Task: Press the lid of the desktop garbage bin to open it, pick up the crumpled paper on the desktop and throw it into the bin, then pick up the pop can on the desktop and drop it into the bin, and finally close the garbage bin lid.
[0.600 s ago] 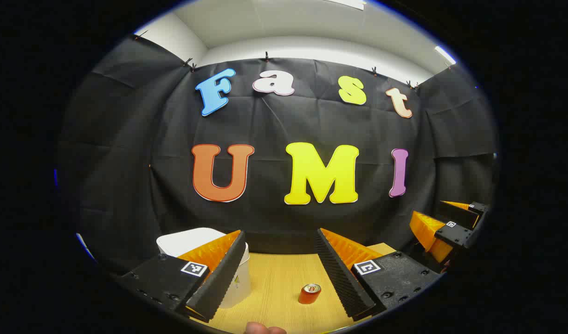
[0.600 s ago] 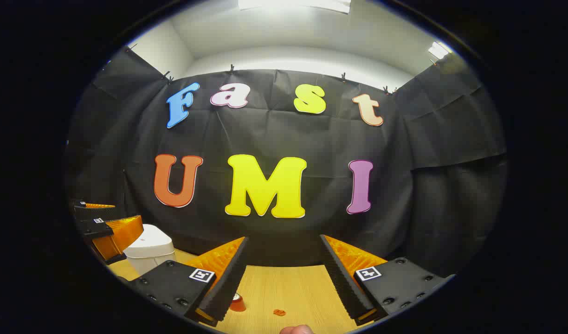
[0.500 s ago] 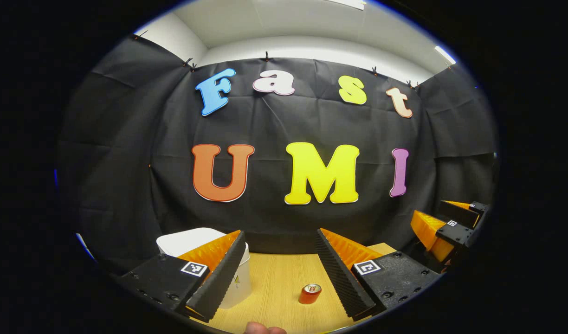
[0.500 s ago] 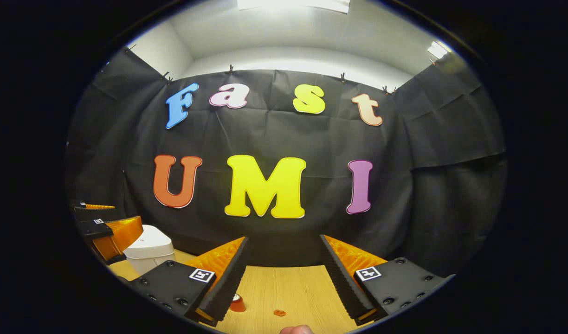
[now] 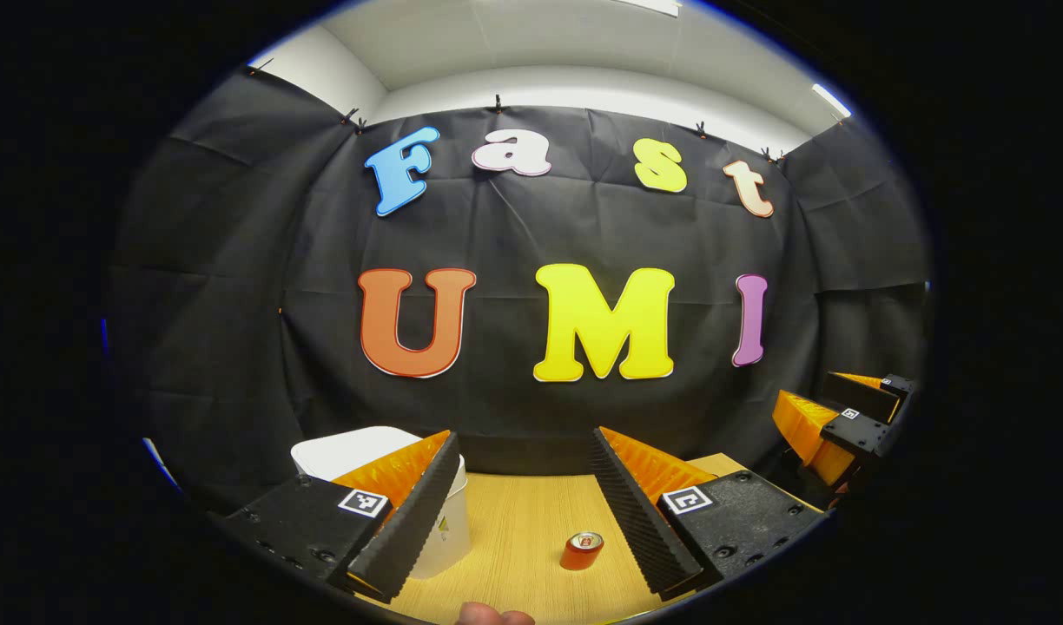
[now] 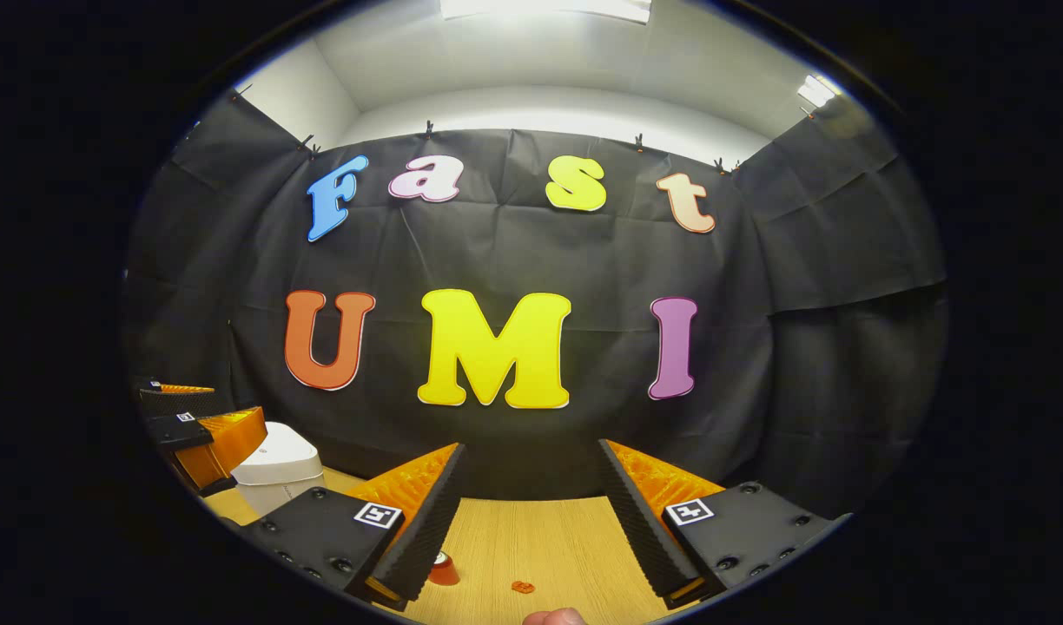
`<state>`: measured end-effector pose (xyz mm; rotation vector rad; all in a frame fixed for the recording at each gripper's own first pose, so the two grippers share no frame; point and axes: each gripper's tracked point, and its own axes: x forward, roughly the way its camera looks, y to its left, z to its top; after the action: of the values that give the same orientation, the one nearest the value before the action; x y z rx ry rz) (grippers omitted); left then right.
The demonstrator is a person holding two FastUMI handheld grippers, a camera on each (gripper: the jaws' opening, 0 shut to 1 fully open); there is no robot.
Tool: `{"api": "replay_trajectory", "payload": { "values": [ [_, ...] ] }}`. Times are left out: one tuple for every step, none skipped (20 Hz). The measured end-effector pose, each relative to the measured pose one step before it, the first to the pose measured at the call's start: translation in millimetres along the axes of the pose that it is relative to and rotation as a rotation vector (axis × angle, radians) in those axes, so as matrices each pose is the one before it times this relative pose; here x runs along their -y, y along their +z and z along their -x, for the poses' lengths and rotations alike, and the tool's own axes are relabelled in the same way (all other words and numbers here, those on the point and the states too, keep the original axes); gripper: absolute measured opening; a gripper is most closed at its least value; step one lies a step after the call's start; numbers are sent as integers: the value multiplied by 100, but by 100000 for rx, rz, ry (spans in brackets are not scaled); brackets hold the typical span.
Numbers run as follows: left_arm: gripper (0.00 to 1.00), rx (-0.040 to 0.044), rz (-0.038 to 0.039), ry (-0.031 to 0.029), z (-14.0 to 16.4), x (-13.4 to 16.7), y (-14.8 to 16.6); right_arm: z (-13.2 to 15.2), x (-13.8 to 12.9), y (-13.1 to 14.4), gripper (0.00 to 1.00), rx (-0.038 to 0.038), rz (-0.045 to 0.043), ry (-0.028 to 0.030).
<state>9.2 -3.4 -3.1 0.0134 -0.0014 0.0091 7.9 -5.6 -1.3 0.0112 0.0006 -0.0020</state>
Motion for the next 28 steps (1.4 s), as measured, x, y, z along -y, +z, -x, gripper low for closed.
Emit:
{"api": "replay_trajectory", "payload": {
  "values": [
    [99,237,-233,79,-2,3,42,-86,62,-155,94,127,-147,-21],
    [99,388,-314,508,28,-116,98,-94,27,4,94,-146,-301,23],
    [99,396,-339,464,-20,-14,159,-74,-47,-163,92,-600,-408,25],
    [99,242,-349,9,-35,28,46,8,49,-25,92,-246,-429,38],
    [99,308,-392,232,-39,47,-28,-53,103,62,92,-31,-303,-213],
    [99,146,-315,257,-83,-14,115,-2,103,91,92,143,-90,11],
    [99,-177,-230,223,46,18,-71,-75,200,-98,92,94,9,-188],
    [99,-340,-17,223,-128,-37,-58,1,63,32,92,-47,-119,29],
    [99,-195,144,176,-85,-17,-63,-105,120,-43,92,-127,-166,103],
    [98,-288,42,298,-10,-67,-150,-140,32,-4,92,-222,155,231],
    [98,-241,-1,424,-116,-129,-146,5,16,11,94,-56,292,282],
    [99,-213,-90,391,-206,-95,76,-33,70,25,92,183,349,151],
    [98,-134,-178,557,-126,-176,-165,37,181,3,94,80,179,202],
    [99,-93,-53,734,-225,-214,19,-64,74,-32,92,-89,166,293],
    [99,13,146,668,-129,-312,-17,-77,112,-38,92,-241,454,342],
    [98,-314,218,527,-322,-195,-52,83,139,-59,92,-243,775,457],
    [99,-392,131,1095,-243,-212,-125,-97,325,-110,92,-162,792,251],
    [99,-283,82,926,-279,-371,-163,105,275,-22,92,8,413,63],
    [98,-360,9,1221,-344,-278,-27,-183,417,0,94,-129,428,-346],
    [98,-215,174,1224,-316,-298,65,-134,337,-2,94,-296,-92,-334],
    [98,-102,431,1280,-385,-425,0,-101,239,-152,94,-402,-457,-278],
    [98,-104,400,1450,-413,-447,63,-121,208,-15,94,-223,-187,-214],
    [98,-117,71,1381,-389,-383,-51,-104,107,100,94,-30,75,171],
    [98,-190,-373,1765,-348,-396,-45,-78,97,99,94,233,402,122],
    [98,-137,-238,2182,-486,-506,-85,-36,211,-91,94,145,448,140],
    [98,-395,287,2356,-486,-632,-61,-74,165,52,94,96,317,99],
    [98,-484,574,2440,-496,-608,-281,-122,283,-135,94,-184,260,-225],
    [98,-214,1008,2601,-491,-463,-87,-81,224,-255,94,-408,134,-9]
  ]
}}
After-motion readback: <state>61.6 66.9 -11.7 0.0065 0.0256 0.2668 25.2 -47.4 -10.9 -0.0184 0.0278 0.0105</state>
